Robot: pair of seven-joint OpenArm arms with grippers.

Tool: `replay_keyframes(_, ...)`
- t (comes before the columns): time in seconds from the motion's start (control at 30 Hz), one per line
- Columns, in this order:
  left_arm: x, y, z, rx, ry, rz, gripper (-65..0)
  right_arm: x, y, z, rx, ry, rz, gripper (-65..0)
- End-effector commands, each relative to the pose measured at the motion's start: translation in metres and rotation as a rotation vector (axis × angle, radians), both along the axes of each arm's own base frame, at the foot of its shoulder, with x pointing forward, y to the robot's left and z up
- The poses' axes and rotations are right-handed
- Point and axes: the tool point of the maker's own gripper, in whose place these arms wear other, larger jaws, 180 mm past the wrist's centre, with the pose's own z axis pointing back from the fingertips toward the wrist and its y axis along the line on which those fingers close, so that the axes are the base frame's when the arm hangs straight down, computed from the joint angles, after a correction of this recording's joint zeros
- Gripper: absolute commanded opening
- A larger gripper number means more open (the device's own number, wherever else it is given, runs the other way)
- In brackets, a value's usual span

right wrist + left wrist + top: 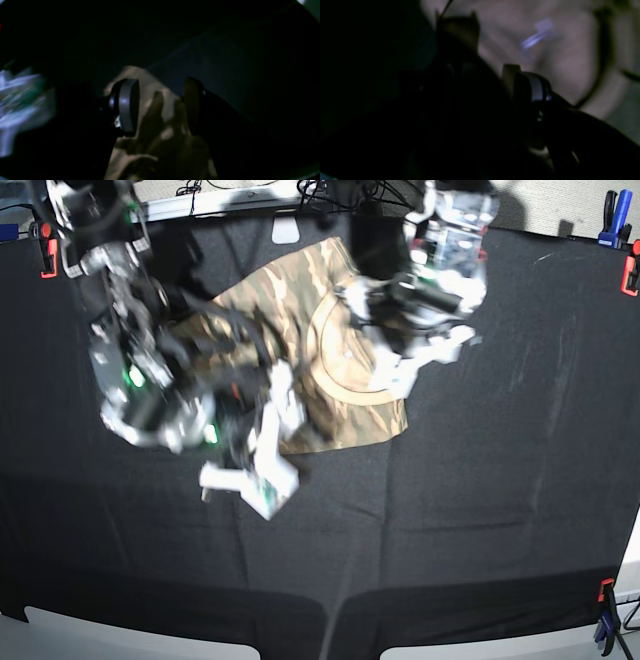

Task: Layout the t-shirt on the table in an organized manner, then fold the t-shirt properly
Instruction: 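Gather the folded bundle with both grippers and lift it, then carry the bundle with both grippers toward the table center and flip it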

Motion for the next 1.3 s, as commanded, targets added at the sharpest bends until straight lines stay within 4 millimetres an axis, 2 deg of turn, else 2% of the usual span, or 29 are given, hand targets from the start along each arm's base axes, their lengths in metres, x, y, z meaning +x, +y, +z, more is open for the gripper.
replay_keyframes(0.0, 0.009, -0.015, 0.017, -0.039, -0.068, -0.036, -24.6, 0.018, 0.000, 0.015, 0.026, -0.046, -0.035, -37.0)
replay_keyframes(0.2, 0.013, -0.060, 0.042, -0.073, -0.148, -0.180, -24.6, 0.076, -0.017, -0.011, 0.032, 0.037, -0.196, -37.0)
replay_keyframes(0.3, 0.006, -0.085, 0.059, -0.099, -0.191, -0.258, -24.6, 0.099, -0.024, -0.029, 0.033, 0.117, -0.248, -37.0)
replay_keyframes(0.4, -0.003, -0.108, 0.086, -0.133, -0.278, -0.329, -24.6, 0.113, -0.029, -0.044, 0.031, 0.186, -0.283, -37.0)
replay_keyframes(0.5, -0.007, -0.117, 0.110, -0.130, -0.368, -0.365, -24.6, 0.118, -0.029, -0.056, 0.028, 0.237, -0.299, -37.0)
replay_keyframes(0.6, -0.020, -0.132, 0.124, -0.192, -0.376, -0.408, -24.6, 0.118, -0.028, -0.064, 0.029, 0.267, -0.305, -37.0)
replay_keyframes(0.73, -0.045, -0.155, 0.128, -0.310, -0.314, -0.479, -24.6, 0.117, -0.029, -0.066, 0.024, 0.275, -0.307, -37.0)
replay_keyframes(0.9, -0.055, -0.161, 0.122, -0.315, -0.288, -0.508, -24.6, 0.116, -0.029, -0.067, 0.020, 0.280, -0.307, -37.0)
replay_keyframes(1.1, -0.071, -0.158, 0.085, -0.256, -0.153, -0.516, -24.6, 0.116, -0.029, -0.067, 0.020, 0.279, -0.306, -37.0)
replay_keyframes(1.27, -0.080, -0.156, 0.073, -0.249, -0.088, -0.536, -24.6, 0.117, -0.029, -0.067, 0.022, 0.278, -0.306, -37.0)
